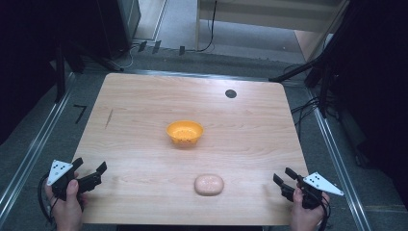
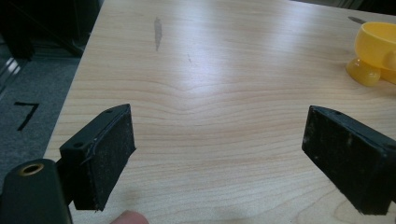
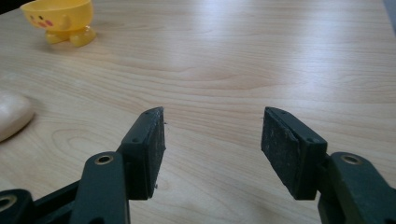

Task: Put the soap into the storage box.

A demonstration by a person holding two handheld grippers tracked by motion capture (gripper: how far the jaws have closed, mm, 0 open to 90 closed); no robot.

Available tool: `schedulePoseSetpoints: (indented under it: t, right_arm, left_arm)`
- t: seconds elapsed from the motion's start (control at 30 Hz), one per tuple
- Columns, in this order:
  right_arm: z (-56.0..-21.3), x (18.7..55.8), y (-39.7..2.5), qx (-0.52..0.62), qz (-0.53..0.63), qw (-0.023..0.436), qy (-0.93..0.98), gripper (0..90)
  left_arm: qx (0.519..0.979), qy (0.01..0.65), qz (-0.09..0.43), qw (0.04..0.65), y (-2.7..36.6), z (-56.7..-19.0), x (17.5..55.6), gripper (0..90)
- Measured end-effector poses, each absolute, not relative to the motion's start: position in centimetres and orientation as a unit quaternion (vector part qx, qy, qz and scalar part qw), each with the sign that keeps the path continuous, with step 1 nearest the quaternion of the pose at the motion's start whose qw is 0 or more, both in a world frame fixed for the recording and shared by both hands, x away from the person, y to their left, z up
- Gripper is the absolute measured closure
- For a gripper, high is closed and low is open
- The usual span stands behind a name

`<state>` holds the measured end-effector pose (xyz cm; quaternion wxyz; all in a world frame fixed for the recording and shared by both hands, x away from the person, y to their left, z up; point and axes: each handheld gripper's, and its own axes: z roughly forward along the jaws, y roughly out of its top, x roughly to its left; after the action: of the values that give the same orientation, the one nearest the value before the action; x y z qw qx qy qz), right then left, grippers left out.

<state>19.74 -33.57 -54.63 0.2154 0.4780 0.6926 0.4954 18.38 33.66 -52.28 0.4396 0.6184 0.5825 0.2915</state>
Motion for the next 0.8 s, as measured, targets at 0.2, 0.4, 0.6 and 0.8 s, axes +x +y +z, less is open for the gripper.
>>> schedulePoseSetpoints:
  t: [0.2,0.4,0.6,0.8]
  right_arm:
    - [-53.0,20.4,-32.7,0.413,0.468,0.199,0.756,48.4]
    - [-51.3,21.9,-30.8,0.348,0.421,0.167,0.821,46.4]
    - [-50.0,23.3,-28.6,0.274,0.389,0.146,0.868,50.0]
    - [-49.7,24.5,-25.4,0.217,0.354,0.107,0.903,49.9]
  left_arm:
    - [0.63,0.576,0.29,0.433,33.3,-52.3,19.0,10.3]
    - [0.647,0.565,0.289,0.423,32.9,-52.3,19.3,10.5]
    - [0.649,0.56,0.291,0.425,32.8,-52.3,19.2,12.2]
    - [0.651,0.555,0.294,0.425,32.8,-52.2,19.0,12.5]
